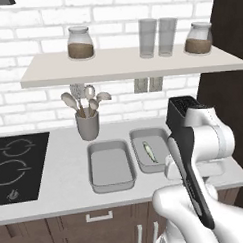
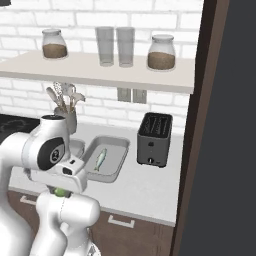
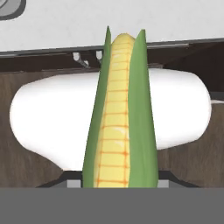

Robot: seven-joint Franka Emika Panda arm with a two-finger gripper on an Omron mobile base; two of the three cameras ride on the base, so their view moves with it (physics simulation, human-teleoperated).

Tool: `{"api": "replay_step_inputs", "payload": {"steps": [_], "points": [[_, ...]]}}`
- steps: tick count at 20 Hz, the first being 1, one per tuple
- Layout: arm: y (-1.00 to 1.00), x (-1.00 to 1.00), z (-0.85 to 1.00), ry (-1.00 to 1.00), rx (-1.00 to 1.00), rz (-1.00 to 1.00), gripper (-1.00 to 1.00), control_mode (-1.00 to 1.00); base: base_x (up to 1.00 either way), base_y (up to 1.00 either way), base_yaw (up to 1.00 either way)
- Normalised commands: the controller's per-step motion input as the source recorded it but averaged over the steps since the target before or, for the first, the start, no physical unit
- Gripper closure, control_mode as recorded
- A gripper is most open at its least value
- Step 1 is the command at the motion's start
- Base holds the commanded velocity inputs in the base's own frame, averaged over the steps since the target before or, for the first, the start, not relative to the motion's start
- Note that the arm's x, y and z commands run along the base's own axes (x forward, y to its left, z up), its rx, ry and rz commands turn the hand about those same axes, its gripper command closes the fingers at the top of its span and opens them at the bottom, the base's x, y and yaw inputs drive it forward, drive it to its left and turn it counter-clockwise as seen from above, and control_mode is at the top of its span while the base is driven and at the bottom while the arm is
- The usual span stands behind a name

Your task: Place one corn and one fish in each tupperware on the nearby counter, to pack two identical lunches.

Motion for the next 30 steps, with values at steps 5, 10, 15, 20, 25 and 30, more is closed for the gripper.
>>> {"api": "replay_step_inputs", "payload": {"steps": [5, 10, 15, 20, 25, 30], "points": [[0.02, 0.95, -0.13, 0.00, 0.00, -0.10, 1.00, -1.00, 0.00, 0.00, 0.00], [0.00, 1.00, -0.36, 0.00, 0.00, -0.10, 1.00, -1.00, 0.00, 0.00, 0.00], [0.00, 1.00, -0.04, 0.00, 0.00, -0.10, 1.00, -1.00, 0.00, 0.00, 0.00], [-0.17, 1.00, 0.00, 0.08, 0.00, -0.02, 1.00, -1.00, 0.00, 0.00, 0.00], [-0.41, 0.95, -0.11, 0.11, 0.00, 0.02, 1.00, -1.00, 0.00, 0.00, 0.00], [-0.17, 0.77, -0.85, 0.13, -0.02, 0.03, 1.00, -1.00, 0.00, 0.00, 0.00]]}}
